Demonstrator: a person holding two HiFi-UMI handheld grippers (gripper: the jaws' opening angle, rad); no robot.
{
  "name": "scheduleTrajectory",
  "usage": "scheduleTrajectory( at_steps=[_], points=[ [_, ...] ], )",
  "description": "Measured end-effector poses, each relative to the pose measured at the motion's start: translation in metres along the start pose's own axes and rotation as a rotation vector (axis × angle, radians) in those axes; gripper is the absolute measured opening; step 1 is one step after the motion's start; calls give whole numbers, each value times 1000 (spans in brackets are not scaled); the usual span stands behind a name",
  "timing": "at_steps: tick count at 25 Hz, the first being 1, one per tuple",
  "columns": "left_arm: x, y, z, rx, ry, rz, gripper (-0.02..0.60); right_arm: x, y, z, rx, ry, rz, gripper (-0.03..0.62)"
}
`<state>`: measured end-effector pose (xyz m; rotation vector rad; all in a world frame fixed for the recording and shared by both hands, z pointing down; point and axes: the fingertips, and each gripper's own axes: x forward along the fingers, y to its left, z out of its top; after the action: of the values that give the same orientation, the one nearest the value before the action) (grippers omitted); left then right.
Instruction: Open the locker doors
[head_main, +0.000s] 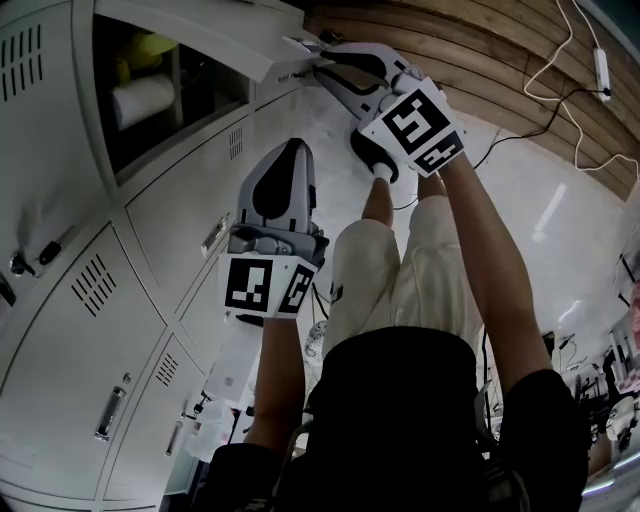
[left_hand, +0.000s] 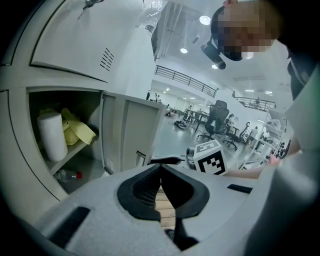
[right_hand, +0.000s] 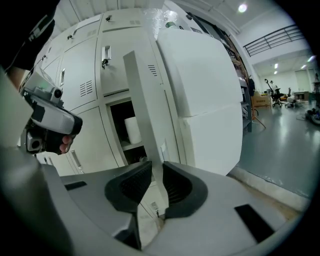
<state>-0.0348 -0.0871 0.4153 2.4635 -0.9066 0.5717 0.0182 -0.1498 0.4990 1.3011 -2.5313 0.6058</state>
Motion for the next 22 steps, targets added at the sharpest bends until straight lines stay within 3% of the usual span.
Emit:
scheduleTrajectory(
  at_steps=[22],
  points=[
    [37,-31,28,-21,-23,85,15,-15,-64,11,3,0,57,77]
  ],
)
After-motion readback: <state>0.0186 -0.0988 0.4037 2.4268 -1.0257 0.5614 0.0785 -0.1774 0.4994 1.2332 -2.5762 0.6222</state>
